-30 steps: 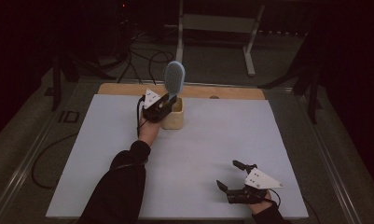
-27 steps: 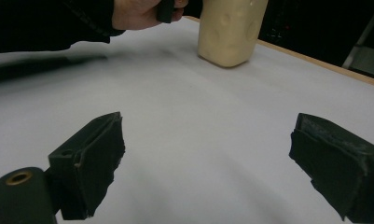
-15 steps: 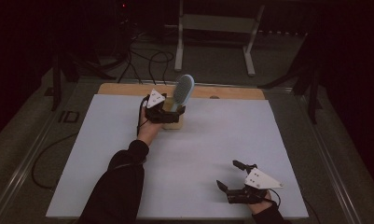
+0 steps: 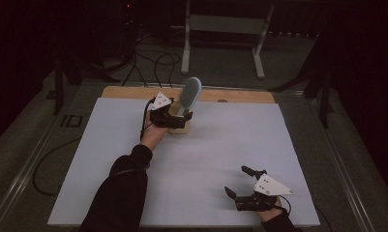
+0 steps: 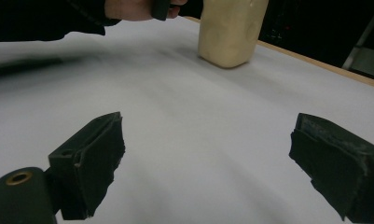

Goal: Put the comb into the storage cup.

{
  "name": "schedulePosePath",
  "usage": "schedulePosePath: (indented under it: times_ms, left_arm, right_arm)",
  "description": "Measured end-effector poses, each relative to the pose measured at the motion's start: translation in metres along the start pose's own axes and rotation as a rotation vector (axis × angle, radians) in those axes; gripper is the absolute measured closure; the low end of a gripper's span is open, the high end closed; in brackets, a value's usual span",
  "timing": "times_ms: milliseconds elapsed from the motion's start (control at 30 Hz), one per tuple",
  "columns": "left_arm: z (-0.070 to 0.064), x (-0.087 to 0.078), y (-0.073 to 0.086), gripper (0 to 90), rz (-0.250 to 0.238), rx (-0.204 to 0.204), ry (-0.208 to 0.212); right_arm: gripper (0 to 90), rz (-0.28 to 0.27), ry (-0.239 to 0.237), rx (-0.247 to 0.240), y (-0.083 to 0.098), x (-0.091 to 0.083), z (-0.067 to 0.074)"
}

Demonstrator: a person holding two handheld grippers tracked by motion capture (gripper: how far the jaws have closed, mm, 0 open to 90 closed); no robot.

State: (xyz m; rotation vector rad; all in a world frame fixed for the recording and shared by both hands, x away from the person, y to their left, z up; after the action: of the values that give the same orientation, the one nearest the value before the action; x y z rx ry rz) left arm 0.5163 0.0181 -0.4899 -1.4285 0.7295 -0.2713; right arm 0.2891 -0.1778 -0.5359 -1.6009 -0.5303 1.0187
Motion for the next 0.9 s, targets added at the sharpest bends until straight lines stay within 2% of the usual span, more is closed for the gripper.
schedulePosePath:
  times_ms: [200,267,300,633,767,900]
  left_arm:
    - [-0.003,-0.004,-0.002,0.0,0.028,0.004,0.025]
    - [-0.002,-0.007,-0.004,0.0,0.026,0.007,0.020]
    - [-0.004,-0.009,-0.007,0.0,0.029,-0.003,0.050]
    - [-0.011,-0.013,-0.011,0.0,0.085,0.028,0.100]
    - [-0.015,-0.017,-0.012,0.0,0.101,0.008,0.155]
    - [-0.017,-0.021,-0.012,0.0,0.107,0.017,0.167]
  right_arm:
    - [9.3,0.001,0.001,0.001,0.000,0.000,0.000]
    - [9.3,0.001,0.002,-0.001,0.000,-0.001,0.000]
    - [9.3,-0.002,0.001,-0.002,-0.001,0.000,0.000]
    - [9.3,-0.006,-0.002,0.001,-0.001,-0.001,0.000]
    - [9.3,-0.006,-0.001,-0.003,-0.002,-0.001,0.000]
    - [9.3,-0.005,-0.003,-0.002,-0.001,0.000,0.000]
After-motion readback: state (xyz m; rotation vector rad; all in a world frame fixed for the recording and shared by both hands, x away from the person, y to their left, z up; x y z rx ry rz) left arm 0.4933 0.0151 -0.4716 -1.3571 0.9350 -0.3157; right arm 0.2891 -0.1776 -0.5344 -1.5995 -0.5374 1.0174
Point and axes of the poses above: each handheld gripper's, and its own axes: x roughly forward along the jaws, y roughly out of its underside, z roughly to its left, the point moved 10 cm from there along x, roughly forward along the jaws, and after that the axes turned 9 degrees about -y, right-handed, at the moved point
